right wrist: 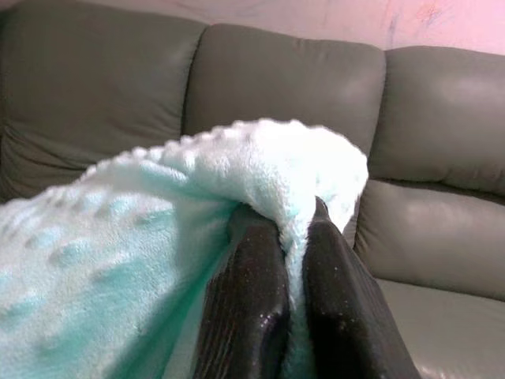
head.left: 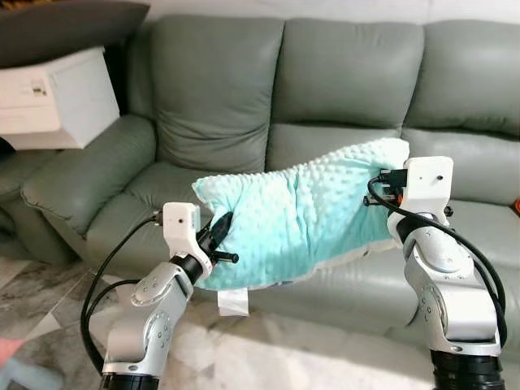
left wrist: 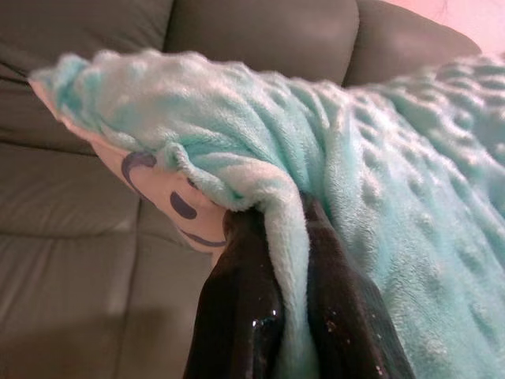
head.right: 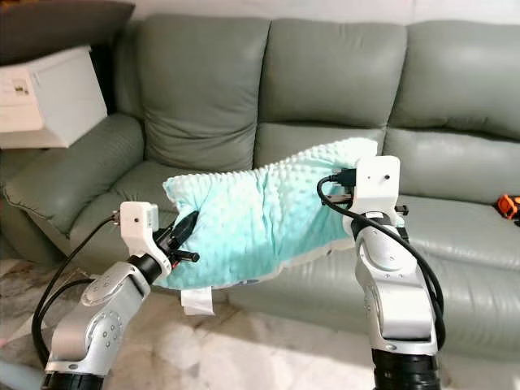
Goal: Move the pillow to the sofa
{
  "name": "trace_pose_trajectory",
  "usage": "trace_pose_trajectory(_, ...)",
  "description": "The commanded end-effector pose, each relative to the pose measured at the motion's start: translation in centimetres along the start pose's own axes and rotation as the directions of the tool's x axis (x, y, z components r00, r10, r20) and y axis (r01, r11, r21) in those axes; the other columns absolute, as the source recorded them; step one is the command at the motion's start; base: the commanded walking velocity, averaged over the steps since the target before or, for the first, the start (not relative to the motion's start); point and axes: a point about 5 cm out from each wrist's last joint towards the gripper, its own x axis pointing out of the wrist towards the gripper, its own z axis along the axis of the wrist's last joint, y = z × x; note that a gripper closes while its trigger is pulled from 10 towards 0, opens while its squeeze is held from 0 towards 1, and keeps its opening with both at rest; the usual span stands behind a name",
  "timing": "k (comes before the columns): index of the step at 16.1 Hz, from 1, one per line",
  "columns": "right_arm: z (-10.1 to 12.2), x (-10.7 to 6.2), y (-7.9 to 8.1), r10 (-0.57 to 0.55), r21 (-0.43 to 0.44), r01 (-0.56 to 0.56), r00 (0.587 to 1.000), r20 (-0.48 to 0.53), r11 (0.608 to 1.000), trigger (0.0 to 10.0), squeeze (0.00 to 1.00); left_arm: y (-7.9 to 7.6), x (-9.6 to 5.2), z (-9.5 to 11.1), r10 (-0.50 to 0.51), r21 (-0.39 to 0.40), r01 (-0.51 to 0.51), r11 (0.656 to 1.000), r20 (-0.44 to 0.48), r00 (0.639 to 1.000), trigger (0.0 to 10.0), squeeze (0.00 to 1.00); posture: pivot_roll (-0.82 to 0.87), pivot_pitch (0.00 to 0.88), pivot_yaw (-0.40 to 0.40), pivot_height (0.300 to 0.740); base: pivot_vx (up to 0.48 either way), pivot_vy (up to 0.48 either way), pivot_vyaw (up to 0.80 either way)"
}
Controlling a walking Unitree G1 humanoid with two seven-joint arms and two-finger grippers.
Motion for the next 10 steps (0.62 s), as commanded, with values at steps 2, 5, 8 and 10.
trace_pose_trajectory(2, 0.53, -0.11, -0.40, -0.015, -0.004, 0.015, 1.000, 0.023, 1.000, 10.0, 0.00, -0.65, 0.37, 0.42, -0.020, -0.002, 0.020, 1.000, 0.020, 1.000, 10.0, 0.00, -0.11, 0.000, 0.015, 0.740, 0.000, 0.000, 0.00)
trace_pose_trajectory(5, 0.52, -0.12, -0.38, -0.015, -0.004, 0.015, 1.000, 0.022, 1.000, 10.0, 0.00, -0.67, 0.39, 0.57, -0.029, 0.004, 0.028, 1.000, 0.032, 0.999, 10.0, 0.00, -0.11, 0.000, 0.016, 0.740, 0.000, 0.000, 0.00)
trace_pose_trajectory(8, 0.55, -0.12, -0.39, -0.015, -0.005, 0.015, 1.000, 0.024, 1.000, 10.0, 0.00, -0.73, 0.32, 0.57, -0.042, 0.006, 0.042, 0.999, 0.036, 0.998, 10.0, 0.00, -0.11, 0.000, 0.016, 0.740, 0.000, 0.000, 0.00)
trace_pose_trajectory(10, 0.56, -0.10, -0.41, -0.014, -0.005, 0.015, 1.000, 0.024, 1.000, 10.0, 0.00, -0.68, 0.28, 0.53, -0.044, 0.005, 0.044, 0.999, 0.037, 0.998, 10.0, 0.00, -0.11, 0.000, 0.014, 0.740, 0.000, 0.000, 0.00)
